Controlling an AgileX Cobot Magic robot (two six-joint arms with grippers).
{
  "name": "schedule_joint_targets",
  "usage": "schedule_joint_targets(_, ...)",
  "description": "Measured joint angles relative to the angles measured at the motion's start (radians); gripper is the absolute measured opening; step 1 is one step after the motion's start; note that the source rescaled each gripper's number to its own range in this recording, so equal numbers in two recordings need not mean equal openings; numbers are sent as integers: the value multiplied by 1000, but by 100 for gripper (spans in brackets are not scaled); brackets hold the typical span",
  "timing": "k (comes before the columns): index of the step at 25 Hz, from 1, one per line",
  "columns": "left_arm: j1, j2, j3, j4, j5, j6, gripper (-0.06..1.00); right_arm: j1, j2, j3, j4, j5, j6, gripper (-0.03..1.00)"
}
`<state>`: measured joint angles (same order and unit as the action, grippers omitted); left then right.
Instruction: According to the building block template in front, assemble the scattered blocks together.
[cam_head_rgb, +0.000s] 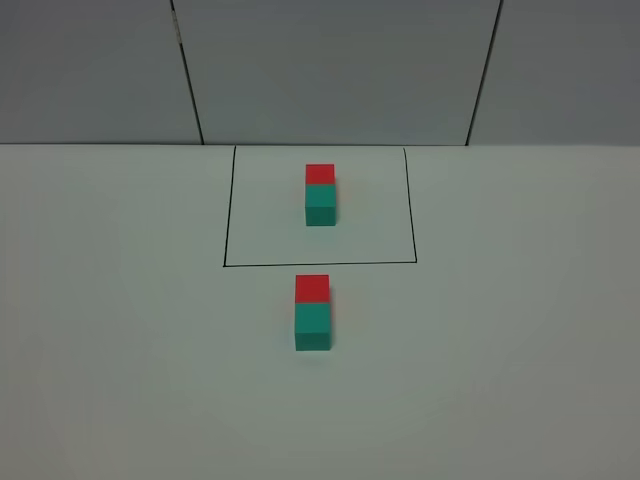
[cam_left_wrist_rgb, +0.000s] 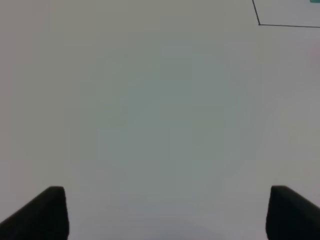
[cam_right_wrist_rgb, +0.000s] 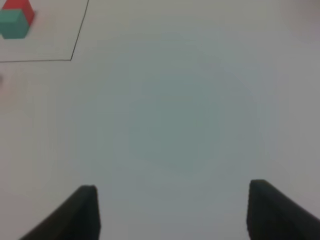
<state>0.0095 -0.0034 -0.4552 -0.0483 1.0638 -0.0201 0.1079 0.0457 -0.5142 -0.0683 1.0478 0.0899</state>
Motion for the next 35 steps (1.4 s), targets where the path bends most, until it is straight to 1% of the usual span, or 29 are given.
schedule_joint_targets(5, 0, 0, 0, 0, 0, 0, 91, 14, -7, 1, 1, 1, -1, 58)
schedule_joint_targets(35, 0, 0, 0, 0, 0, 0, 91, 14, -8, 11, 1, 11, -22, 58)
